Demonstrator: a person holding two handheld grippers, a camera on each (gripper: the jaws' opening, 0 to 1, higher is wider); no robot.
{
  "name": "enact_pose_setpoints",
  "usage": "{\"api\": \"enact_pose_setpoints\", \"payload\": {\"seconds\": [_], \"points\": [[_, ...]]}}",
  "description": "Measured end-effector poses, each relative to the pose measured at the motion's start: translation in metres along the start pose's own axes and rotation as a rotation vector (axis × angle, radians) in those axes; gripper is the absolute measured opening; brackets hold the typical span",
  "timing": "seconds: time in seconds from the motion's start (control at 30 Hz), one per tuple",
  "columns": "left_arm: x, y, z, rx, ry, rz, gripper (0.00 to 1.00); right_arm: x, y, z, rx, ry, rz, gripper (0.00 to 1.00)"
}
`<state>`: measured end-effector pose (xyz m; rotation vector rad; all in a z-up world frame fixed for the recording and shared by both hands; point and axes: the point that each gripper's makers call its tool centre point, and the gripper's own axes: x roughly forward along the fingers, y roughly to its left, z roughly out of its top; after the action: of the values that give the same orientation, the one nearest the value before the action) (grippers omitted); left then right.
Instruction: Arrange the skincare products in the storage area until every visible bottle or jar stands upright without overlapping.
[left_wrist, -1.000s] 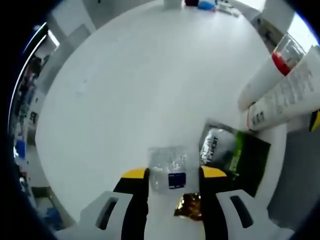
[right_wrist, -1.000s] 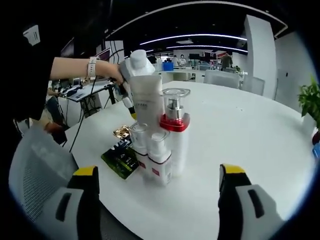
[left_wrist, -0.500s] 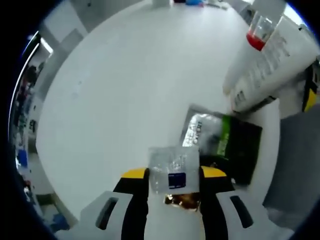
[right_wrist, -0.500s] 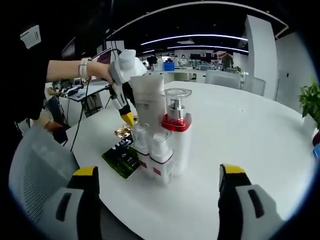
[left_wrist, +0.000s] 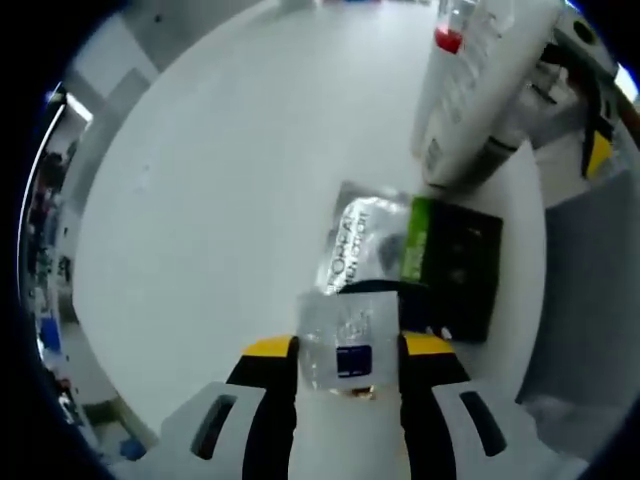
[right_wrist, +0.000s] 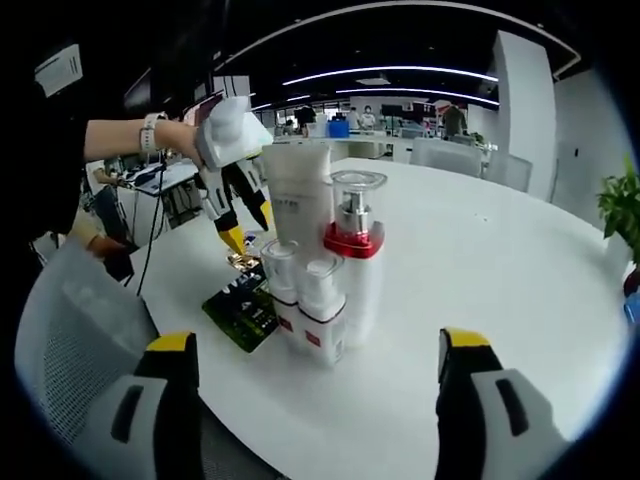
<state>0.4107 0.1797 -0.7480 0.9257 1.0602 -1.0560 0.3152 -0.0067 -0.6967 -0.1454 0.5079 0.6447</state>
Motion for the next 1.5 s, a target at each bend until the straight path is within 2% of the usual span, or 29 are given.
{"api": "enact_pose_setpoints", "payload": {"seconds": [0.17, 0.43, 0.53, 0.63, 0.73, 0.93, 1.5], "points": [[-0.002, -0.01, -0.007, 0.0, -0.007, -0.029, 0.36, 0.0, 0.0, -0.001, -0.006, 0.003, -0.001, 1.0], [-0.002, -0.029, -0.021, 0.078, 0.007, -0.069, 0.36, 0.0, 0.002, -0.001, -0.015, 0.008, 0.002, 1.0], [-0.002, -0.035, -0.026, 0.137, 0.013, -0.085, 0.36, 0.001, 0.002, -0.001, -0.018, 0.01, 0.004, 1.0], [0.0, -0.043, -0.035, 0.178, 0.041, -0.105, 0.36, 0.0, 0.003, -0.001, -0.019, 0.008, 0.007, 1.0], [0.002, -0.048, -0.04, 0.178, 0.051, -0.115, 0.36, 0.0, 0.004, -0.001, -0.021, 0.008, 0.009, 1.0], [0.006, -0.063, -0.048, 0.229, 0.074, -0.154, 0.36, 0.0, 0.005, -0.001, -0.027, 0.011, 0.014, 1.0], [0.018, -0.074, -0.049, 0.246, 0.09, -0.16, 0.36, 0.0, 0.006, -0.002, -0.032, 0.012, 0.013, 0.99]]}}
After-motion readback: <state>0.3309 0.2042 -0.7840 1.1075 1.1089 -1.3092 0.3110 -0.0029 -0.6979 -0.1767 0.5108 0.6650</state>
